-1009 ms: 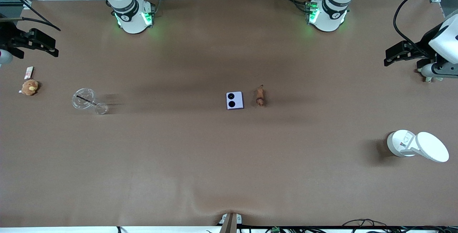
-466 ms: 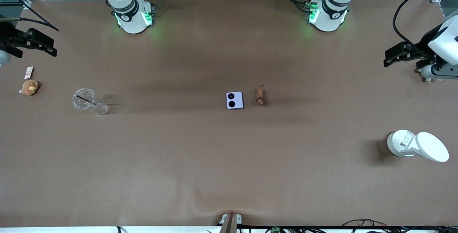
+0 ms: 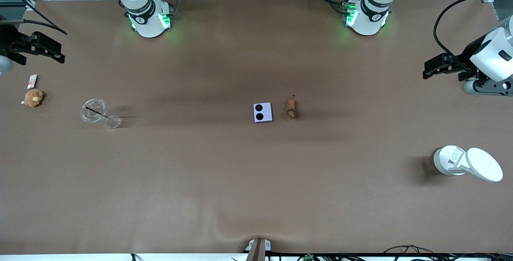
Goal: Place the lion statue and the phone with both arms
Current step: 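Move the left gripper over the brown lion figurine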
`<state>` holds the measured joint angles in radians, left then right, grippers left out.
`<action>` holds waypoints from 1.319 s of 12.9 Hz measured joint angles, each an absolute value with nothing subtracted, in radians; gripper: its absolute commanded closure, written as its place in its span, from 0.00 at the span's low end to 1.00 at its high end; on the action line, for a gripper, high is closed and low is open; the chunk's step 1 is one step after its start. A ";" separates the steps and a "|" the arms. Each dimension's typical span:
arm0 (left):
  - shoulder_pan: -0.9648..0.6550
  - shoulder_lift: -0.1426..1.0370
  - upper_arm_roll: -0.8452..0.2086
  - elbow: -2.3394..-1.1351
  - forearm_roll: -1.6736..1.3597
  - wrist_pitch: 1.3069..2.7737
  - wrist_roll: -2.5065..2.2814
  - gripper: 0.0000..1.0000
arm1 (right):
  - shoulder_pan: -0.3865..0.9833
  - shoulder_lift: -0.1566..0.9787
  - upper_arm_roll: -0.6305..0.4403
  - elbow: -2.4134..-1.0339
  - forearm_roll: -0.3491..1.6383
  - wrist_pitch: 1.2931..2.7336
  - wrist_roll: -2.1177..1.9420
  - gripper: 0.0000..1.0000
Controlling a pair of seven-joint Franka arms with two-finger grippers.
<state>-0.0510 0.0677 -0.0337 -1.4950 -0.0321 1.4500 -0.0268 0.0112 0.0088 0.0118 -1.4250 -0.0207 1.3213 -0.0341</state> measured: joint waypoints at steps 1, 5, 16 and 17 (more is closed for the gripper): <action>-0.050 0.069 -0.033 -1.495 -0.032 1.452 -0.027 0.00 | 0.011 0.009 0.012 -1.425 -0.021 1.321 -0.034 0.00; -0.051 0.087 -0.033 -1.495 -0.048 1.463 -0.045 0.00 | 0.011 0.009 0.012 -1.425 -0.021 1.321 -0.034 0.00; -0.145 0.159 -0.050 -1.496 -0.077 1.508 -0.275 0.00 | 0.011 0.026 0.011 -1.425 -0.021 1.320 -0.034 0.00; -0.144 0.167 -0.048 -1.496 -0.081 1.508 -0.287 0.00 | 0.011 0.029 0.011 -1.425 -0.021 1.320 -0.034 0.00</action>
<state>-0.1439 0.1672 -0.0478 -1.4958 -0.0808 1.5084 -0.2874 0.0110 0.0287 0.0107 -1.4250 -0.0206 1.3201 -0.0340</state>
